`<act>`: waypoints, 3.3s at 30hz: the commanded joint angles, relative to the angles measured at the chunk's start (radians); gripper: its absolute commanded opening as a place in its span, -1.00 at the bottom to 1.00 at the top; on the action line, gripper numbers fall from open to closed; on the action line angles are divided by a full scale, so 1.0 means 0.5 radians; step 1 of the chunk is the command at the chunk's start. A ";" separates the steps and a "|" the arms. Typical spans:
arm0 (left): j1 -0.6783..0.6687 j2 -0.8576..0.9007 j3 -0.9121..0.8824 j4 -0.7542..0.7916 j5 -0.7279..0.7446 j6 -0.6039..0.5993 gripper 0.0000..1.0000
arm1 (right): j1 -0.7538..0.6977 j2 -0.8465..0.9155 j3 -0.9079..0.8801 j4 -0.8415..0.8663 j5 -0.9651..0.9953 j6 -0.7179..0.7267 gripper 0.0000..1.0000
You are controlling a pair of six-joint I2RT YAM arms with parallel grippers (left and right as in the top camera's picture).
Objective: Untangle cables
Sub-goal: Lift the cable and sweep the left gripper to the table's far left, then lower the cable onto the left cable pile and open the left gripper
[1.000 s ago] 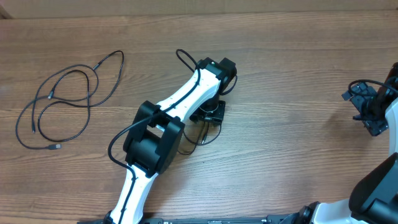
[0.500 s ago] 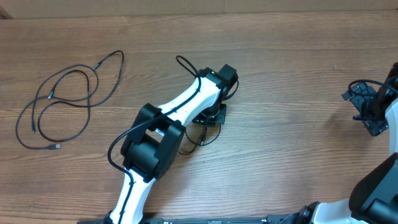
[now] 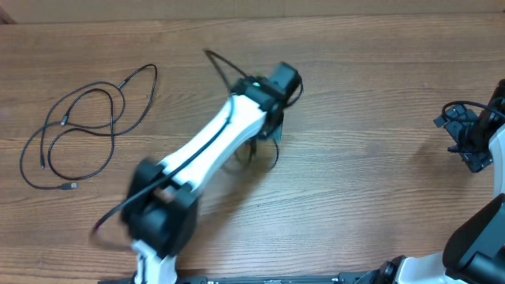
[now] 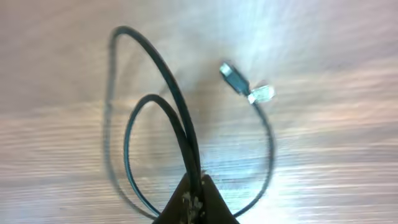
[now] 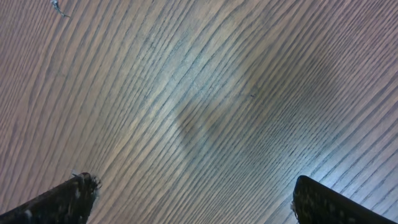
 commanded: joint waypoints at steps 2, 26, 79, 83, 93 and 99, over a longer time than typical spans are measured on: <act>0.035 -0.498 0.052 0.146 -0.514 0.031 -0.91 | -0.005 -0.011 -0.004 0.008 0.014 -0.001 1.00; 1.249 -0.590 0.047 0.290 -0.887 0.014 -0.91 | -0.005 -0.011 -0.004 0.009 0.014 -0.001 1.00; 1.004 0.431 -0.149 0.005 0.803 0.504 0.78 | -0.005 -0.011 -0.004 0.008 0.014 -0.001 1.00; 0.908 0.431 -0.175 0.025 0.784 0.504 0.99 | -0.005 -0.011 -0.004 0.009 0.014 -0.001 1.00; 0.843 0.431 -0.178 0.024 0.749 0.504 0.99 | -0.005 -0.011 -0.004 0.009 0.014 -0.001 1.00; 0.845 0.431 -0.178 0.151 0.745 0.489 0.99 | -0.005 -0.011 -0.004 0.009 0.014 -0.001 1.00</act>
